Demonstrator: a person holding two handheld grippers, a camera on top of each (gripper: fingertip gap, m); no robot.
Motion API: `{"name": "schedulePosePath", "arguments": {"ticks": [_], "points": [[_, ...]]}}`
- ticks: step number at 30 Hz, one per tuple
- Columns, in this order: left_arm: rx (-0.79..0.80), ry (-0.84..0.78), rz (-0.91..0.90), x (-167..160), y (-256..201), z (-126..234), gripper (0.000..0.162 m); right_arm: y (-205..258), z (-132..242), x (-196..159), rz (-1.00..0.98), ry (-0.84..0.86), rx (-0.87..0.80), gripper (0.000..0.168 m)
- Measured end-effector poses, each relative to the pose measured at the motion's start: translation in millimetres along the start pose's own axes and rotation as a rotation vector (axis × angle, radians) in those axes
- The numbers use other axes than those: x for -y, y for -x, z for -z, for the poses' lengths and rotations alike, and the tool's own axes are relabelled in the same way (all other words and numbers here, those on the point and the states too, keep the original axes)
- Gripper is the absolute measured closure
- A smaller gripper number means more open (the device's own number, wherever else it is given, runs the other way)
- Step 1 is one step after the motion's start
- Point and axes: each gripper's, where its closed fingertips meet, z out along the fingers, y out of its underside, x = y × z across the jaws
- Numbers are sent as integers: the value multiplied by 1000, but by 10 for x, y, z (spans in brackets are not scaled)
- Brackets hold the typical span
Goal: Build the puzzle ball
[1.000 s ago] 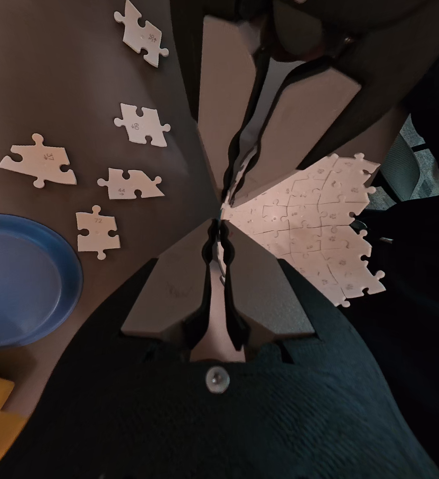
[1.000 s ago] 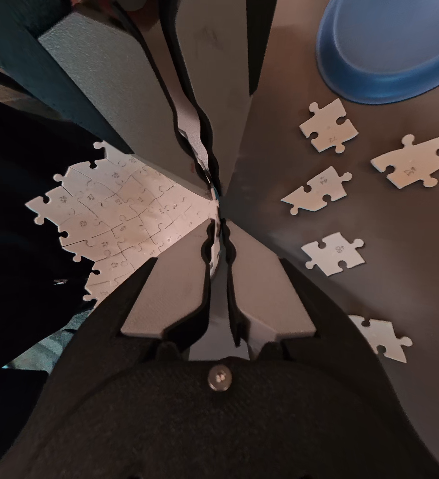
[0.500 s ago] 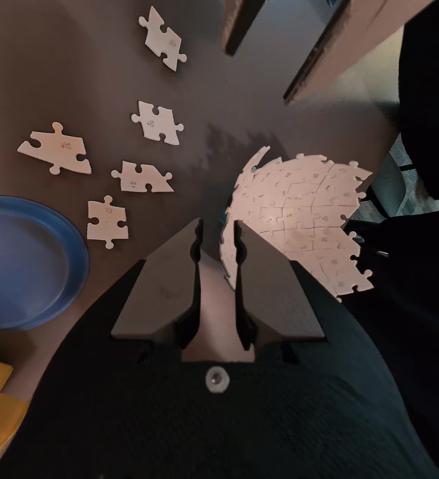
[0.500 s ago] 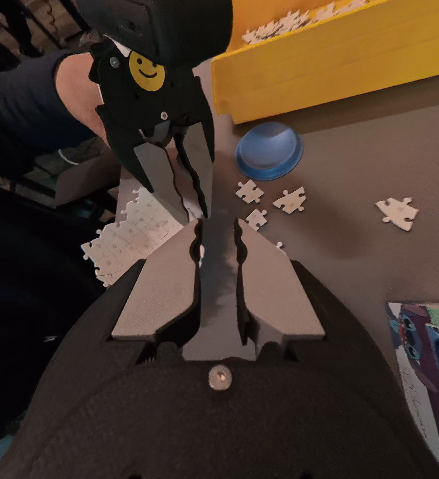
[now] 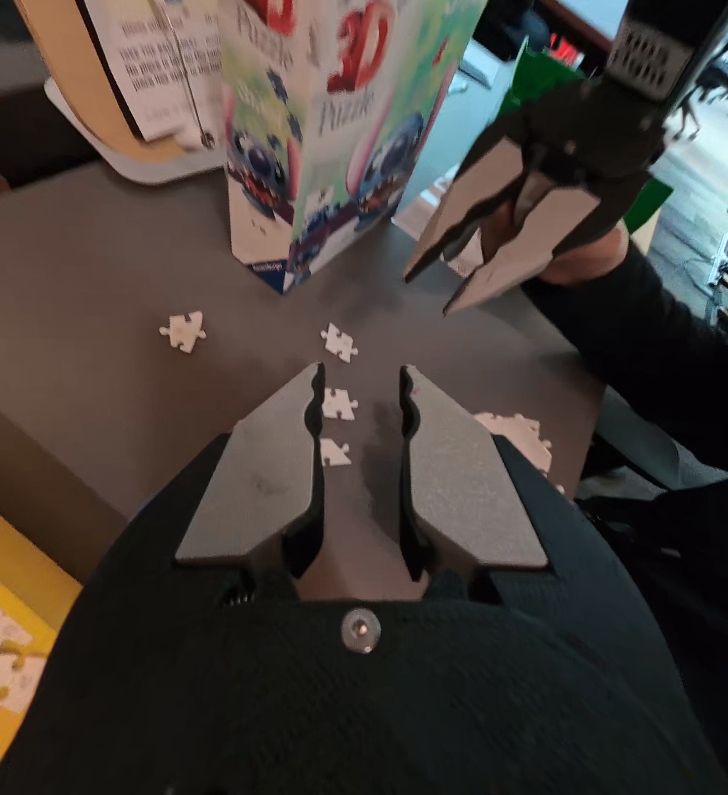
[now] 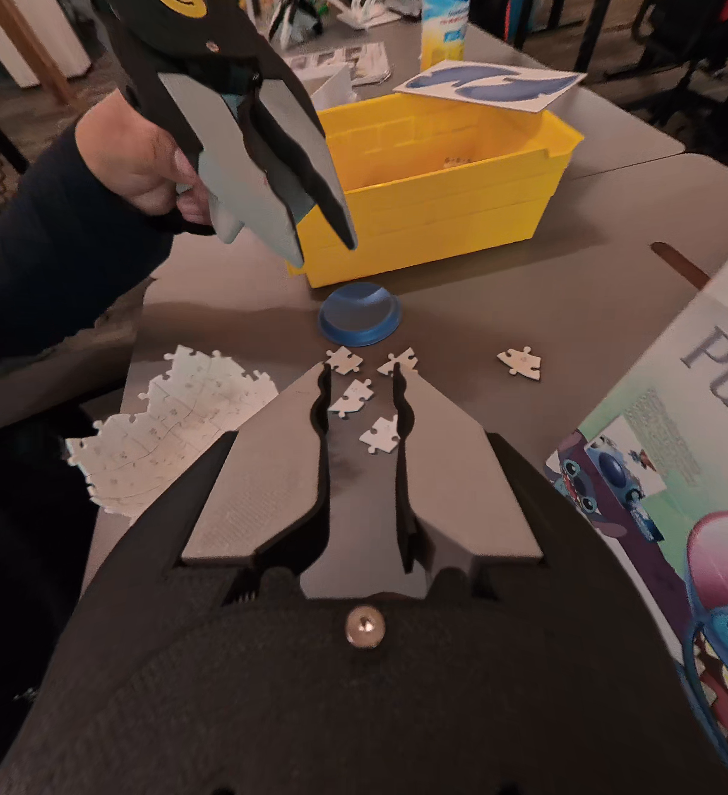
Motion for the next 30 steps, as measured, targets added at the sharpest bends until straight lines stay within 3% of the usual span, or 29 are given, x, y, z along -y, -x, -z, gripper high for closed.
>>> {"name": "schedulePosePath", "arguments": {"ticks": [9,14,20,30], "points": [[-113,-203,-87,378,339,-337,125,-242,-25,-370,-81,-52,-98,139],[58,-93,-76,209,486,-610,128,-210,-111,-370,-115,-87,-77,136],[181,-76,-136,-26,542,-646,131,-196,-158,-426,-93,-58,-81,136],[245,-74,-110,-100,691,-707,127,-336,-96,-446,-110,-83,-134,133]]}}
